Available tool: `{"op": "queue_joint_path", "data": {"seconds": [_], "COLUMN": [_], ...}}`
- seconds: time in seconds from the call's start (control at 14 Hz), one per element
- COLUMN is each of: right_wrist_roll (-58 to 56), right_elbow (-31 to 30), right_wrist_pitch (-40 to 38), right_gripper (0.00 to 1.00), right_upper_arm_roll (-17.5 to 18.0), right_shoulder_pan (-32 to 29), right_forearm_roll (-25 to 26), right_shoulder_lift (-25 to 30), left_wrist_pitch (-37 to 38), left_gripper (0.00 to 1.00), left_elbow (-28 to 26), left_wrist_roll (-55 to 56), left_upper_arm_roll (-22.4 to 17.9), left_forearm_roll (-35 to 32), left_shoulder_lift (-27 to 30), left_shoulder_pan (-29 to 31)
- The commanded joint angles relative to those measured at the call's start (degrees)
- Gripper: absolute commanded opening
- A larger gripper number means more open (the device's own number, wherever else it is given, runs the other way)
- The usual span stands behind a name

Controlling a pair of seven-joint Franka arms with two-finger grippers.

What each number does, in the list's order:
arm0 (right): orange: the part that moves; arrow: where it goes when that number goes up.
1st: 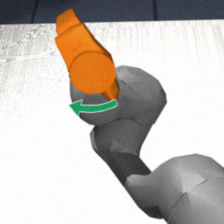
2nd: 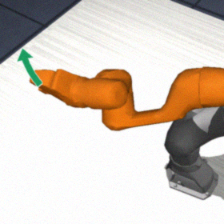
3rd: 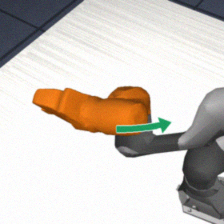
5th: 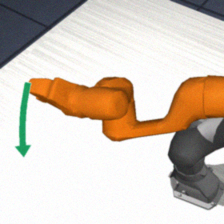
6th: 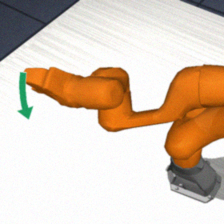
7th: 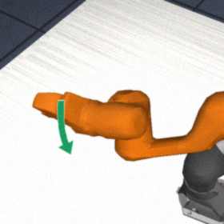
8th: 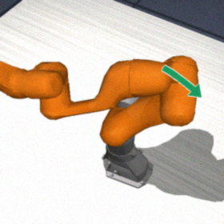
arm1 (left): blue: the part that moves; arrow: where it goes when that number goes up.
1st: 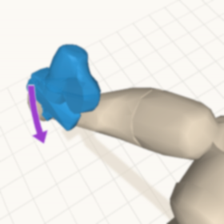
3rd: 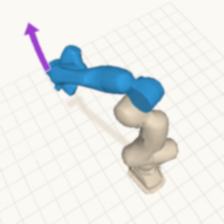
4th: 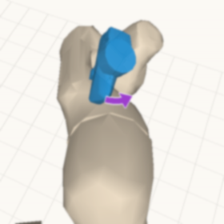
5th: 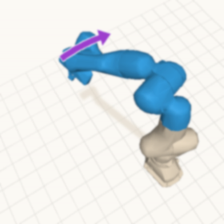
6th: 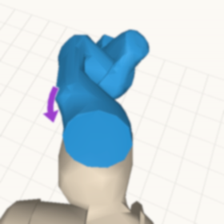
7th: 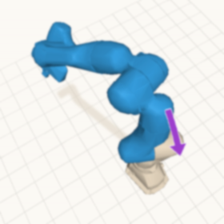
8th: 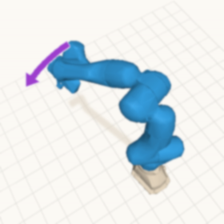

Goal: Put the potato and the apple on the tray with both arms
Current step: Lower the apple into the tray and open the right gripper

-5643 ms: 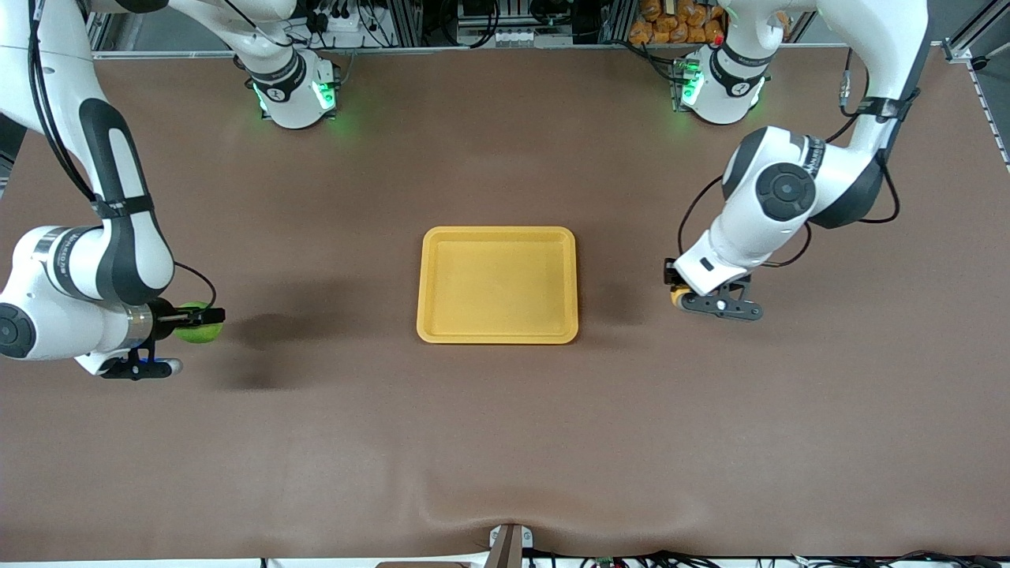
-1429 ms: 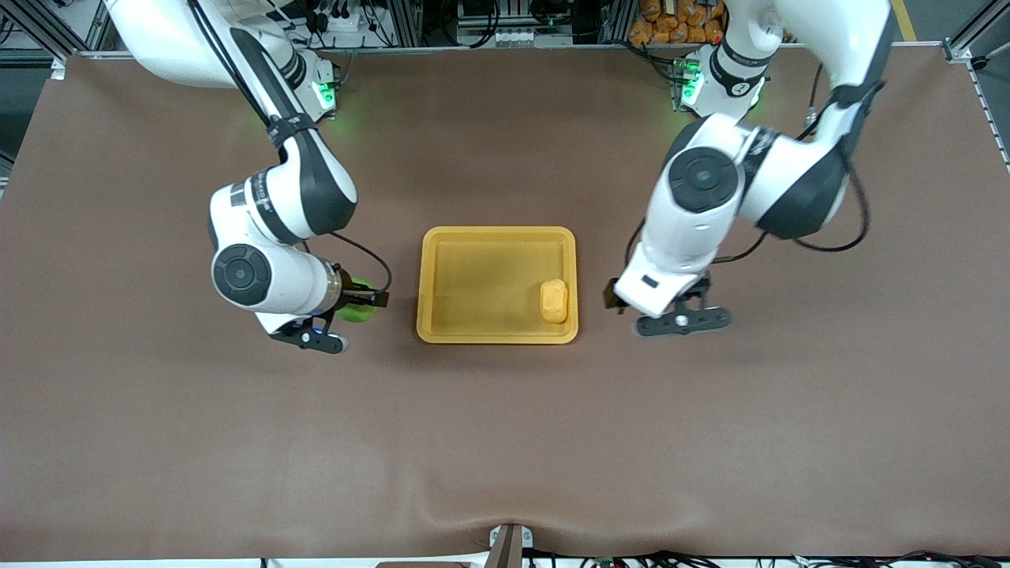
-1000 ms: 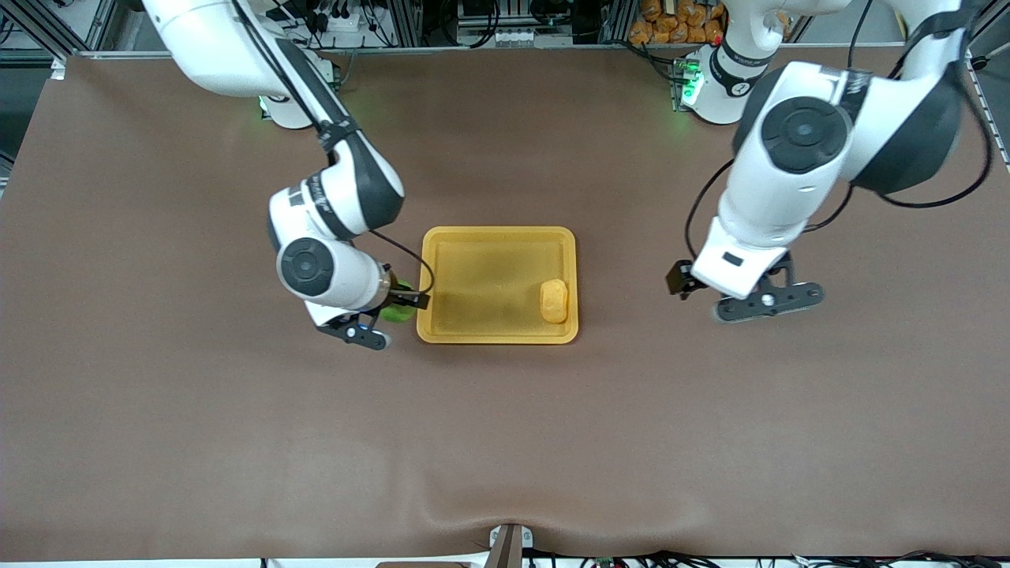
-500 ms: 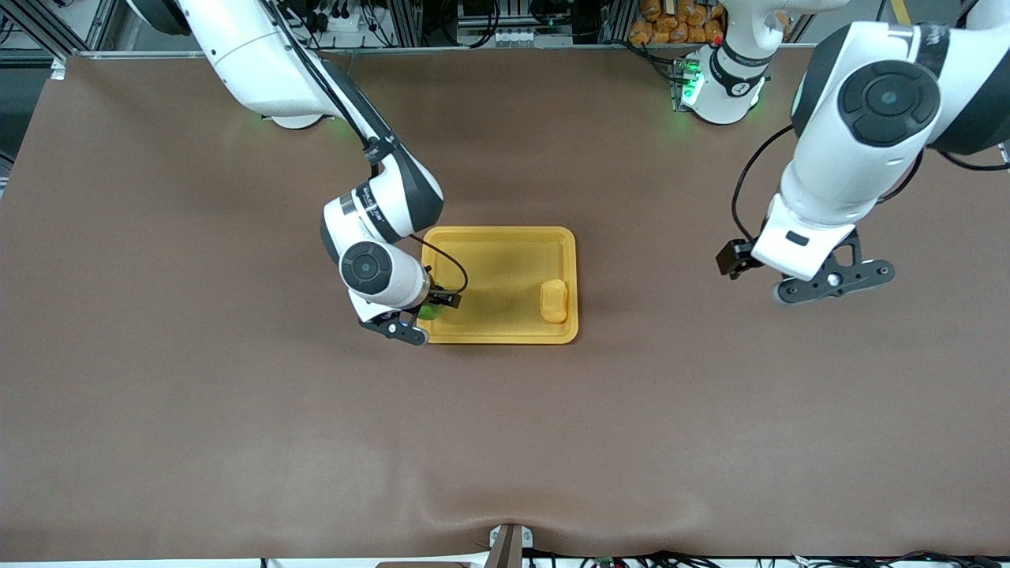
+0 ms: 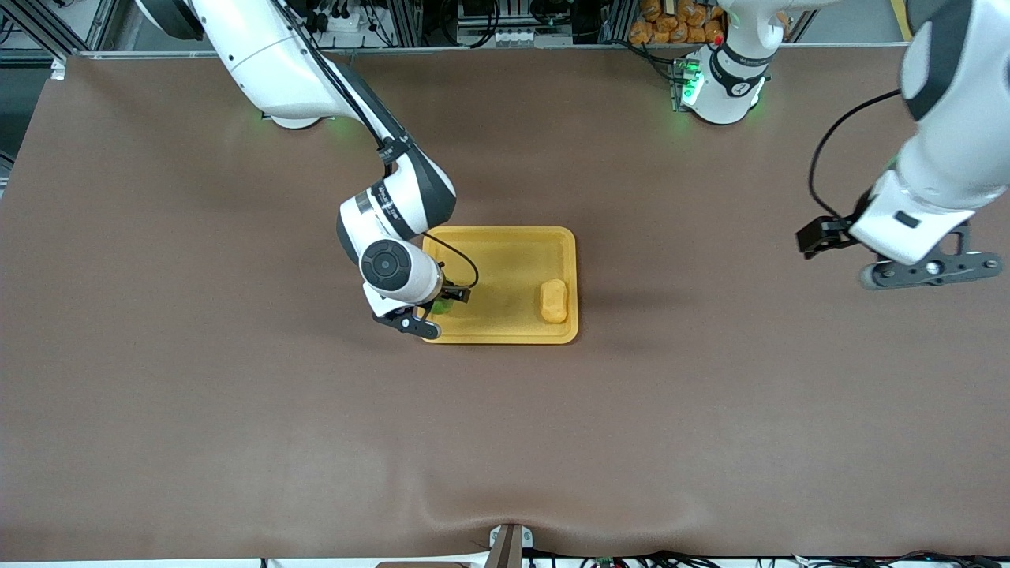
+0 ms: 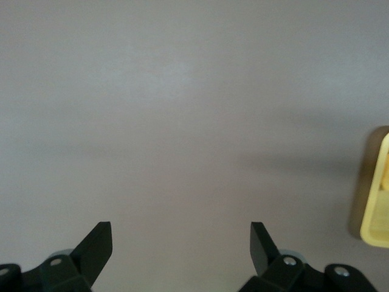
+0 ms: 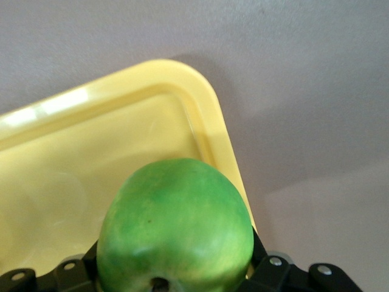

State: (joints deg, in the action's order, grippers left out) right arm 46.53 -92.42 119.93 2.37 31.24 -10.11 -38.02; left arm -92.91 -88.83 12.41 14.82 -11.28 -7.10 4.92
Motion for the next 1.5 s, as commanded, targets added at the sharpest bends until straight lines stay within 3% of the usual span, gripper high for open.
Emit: {"op": "queue_joint_path", "data": {"seconds": [0.0, 0.21, 0.29, 0.36, 0.71, 1.07, 1.29, 1.43], "right_wrist_roll": [2.7, 3.7, 3.8, 3.8, 3.4, 2.7, 2.5, 2.3], "right_elbow": [0.9, 1.0, 0.9, 0.9, 3.7, 15.8, 20.8, 24.6], "right_wrist_pitch": [1.9, 3.3, 3.3, 3.3, 0.3, -18.0, -21.0, -23.7], "right_gripper": [0.31, 0.57, 0.86, 1.0, 1.0, 1.0, 1.0, 1.0], "right_upper_arm_roll": [-0.6, -0.6, -0.6, -0.7, -0.9, -1.0, -1.1, -1.2], "right_shoulder_pan": [1.5, 2.4, 2.4, 2.4, 1.7, -2.3, -4.5, -5.8], "right_forearm_roll": [-0.3, -0.1, -0.1, 0.1, 0.0, 0.1, 0.9, 1.5], "right_shoulder_lift": [-1.8, -3.0, -3.3, -3.3, -2.8, -2.7, -2.2, -2.1], "left_wrist_pitch": [1.1, 1.4, 1.4, 1.4, 1.9, 2.3, 2.4, 4.0], "left_gripper": [1.0, 1.0, 1.0, 1.0, 1.0, 1.0, 1.0, 1.0], "left_elbow": [-1.8, -1.5, -1.4, -1.3, -1.2, -1.1, -1.3, -1.6], "left_wrist_roll": [-2.0, -2.3, -2.4, -2.5, -7.7, -7.2, -7.1, -6.8], "left_upper_arm_roll": [0.3, 0.2, 0.1, 0.3, 0.3, 0.4, 0.0, -2.8], "left_forearm_roll": [1.2, 1.2, 1.2, 1.3, 4.2, 4.9, 5.9, 5.9], "left_shoulder_lift": [2.2, 2.8, 3.1, 3.4, 4.9, 6.0, 7.4, 8.3], "left_shoulder_pan": [1.0, 1.1, 1.1, 1.8, 4.0, 4.0, 3.8, 0.4]}}
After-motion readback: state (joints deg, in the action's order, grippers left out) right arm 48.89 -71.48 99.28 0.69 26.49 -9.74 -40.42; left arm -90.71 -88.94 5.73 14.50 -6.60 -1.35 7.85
